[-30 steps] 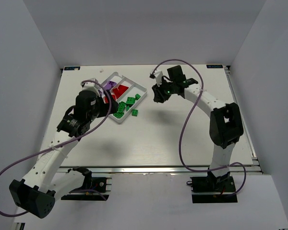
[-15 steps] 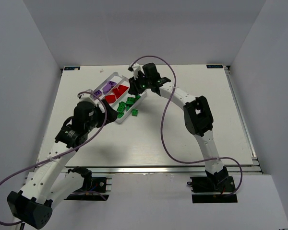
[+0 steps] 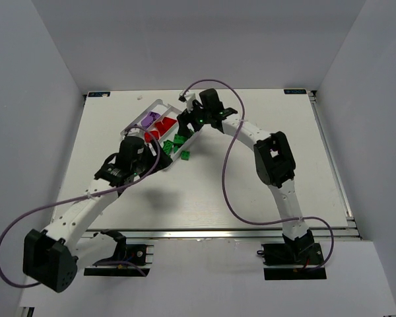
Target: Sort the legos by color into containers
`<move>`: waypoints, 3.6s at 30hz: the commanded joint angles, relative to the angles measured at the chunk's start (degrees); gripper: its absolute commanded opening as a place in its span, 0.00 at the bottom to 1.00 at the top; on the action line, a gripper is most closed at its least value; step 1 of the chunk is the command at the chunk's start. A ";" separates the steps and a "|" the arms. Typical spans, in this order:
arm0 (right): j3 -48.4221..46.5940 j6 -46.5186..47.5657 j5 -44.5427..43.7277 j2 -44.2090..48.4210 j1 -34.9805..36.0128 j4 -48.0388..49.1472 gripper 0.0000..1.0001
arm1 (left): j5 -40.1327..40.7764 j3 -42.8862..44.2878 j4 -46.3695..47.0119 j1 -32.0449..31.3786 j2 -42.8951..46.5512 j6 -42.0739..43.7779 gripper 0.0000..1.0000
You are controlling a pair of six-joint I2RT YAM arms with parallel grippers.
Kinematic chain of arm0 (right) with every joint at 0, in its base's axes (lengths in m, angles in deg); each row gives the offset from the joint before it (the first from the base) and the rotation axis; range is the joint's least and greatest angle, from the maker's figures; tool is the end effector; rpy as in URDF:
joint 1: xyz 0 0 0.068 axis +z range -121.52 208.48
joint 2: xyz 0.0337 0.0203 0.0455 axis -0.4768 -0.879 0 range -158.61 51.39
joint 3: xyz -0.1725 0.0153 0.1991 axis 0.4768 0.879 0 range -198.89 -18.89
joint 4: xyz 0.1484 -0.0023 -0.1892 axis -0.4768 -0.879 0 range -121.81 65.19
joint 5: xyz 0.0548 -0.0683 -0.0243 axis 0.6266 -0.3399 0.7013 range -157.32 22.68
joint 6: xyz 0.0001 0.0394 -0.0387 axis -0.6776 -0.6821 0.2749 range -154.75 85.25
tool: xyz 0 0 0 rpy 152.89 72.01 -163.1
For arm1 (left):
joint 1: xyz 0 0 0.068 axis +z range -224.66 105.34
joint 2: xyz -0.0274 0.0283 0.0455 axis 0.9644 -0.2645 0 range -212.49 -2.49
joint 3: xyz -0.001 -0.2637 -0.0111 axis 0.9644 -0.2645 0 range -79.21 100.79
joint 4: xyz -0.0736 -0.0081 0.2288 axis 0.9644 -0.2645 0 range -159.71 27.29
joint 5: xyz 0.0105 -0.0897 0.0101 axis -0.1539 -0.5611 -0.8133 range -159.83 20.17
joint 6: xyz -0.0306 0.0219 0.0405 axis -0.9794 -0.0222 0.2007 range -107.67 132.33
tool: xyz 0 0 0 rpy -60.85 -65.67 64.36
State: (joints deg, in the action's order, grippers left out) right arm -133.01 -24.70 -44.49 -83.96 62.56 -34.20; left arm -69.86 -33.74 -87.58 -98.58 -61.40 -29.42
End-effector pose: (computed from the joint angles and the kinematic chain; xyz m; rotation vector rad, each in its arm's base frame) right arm 0.4257 0.3056 0.2126 -1.0206 1.8694 0.6690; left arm 0.1886 -0.0836 0.2692 -0.3583 2.2852 -0.6082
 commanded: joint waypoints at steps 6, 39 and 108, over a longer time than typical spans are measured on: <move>11.36 4.55 18.46 22.22 -10.86 -0.63 0.77 | 4.59 10.15 2.10 -9.55 -17.00 4.40 0.74; 43.64 1.73 22.70 47.55 -27.93 3.41 0.48 | 22.62 40.22 -5.99 -13.52 -60.61 23.48 0.75; 51.11 2.00 5.58 59.05 -28.02 -2.03 0.89 | 1.44 46.30 -3.97 0.37 -40.86 18.38 0.98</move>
State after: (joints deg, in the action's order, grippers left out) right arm -82.70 -19.15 -31.51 -28.12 34.83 -38.04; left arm -64.63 14.83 -95.58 -98.08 -113.66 -10.26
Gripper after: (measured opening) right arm 0.895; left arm 0.982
